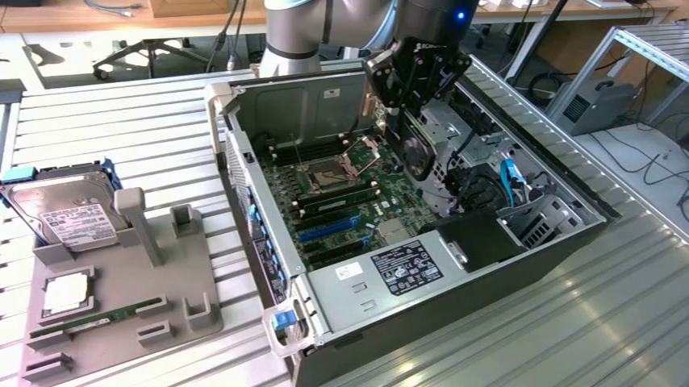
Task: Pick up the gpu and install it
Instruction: 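Insert the gpu into the slot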
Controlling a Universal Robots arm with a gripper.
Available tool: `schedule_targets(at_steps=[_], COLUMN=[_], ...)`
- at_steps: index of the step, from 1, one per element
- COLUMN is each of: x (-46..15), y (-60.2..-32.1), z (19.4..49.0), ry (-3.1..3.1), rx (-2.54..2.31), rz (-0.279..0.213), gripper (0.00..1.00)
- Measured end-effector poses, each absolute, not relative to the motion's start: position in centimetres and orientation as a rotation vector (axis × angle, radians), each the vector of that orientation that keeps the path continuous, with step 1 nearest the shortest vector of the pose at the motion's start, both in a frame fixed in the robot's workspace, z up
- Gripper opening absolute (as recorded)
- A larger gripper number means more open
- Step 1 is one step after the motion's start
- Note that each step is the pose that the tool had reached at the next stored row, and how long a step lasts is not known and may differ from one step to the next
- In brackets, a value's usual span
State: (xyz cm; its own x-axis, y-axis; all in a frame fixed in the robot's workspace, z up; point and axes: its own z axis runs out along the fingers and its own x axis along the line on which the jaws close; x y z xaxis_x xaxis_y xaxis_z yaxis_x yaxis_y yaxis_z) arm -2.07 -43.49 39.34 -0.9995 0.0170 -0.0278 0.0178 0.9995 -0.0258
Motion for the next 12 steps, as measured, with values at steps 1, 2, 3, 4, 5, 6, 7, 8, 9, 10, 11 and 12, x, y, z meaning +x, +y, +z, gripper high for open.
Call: schedule_targets(at_steps=[1, 2, 3, 4, 5, 6, 7, 8, 9, 10, 11, 12], x=[-2.07, -2.06, -2.06, -2.06, -2.06, -2.06, -2.06, -2.06, -2.06, -2.06, -2.06, -2.06], y=[-43.50, -43.50, -43.50, -43.50, -43.50, -43.50, -43.50, -43.50, -43.50, -43.50, -43.50, -43.50], z=[39.33, 39.34, 39.34, 39.34, 39.34, 39.34, 39.33, 39.34, 39.34, 39.34, 39.34, 39.34], ry=[3.114, 3.114, 3.113, 3.113, 3.113, 3.113, 3.113, 3.113, 3.113, 3.113, 3.113, 3.112], rx=[0.019, 0.009, 0.002, -0.006, -0.014, -0.020, -0.027, -0.033, -0.040, -0.048, -0.055, -0.062], rz=[-0.040, -0.040, -0.040, -0.040, -0.040, -0.040, -0.040, -0.040, -0.040, -0.040, -0.040, -0.039], gripper=[0.27, 0.27, 0.27, 0.27, 0.27, 0.27, 0.27, 0.27, 0.27, 0.27, 0.27, 0.27])
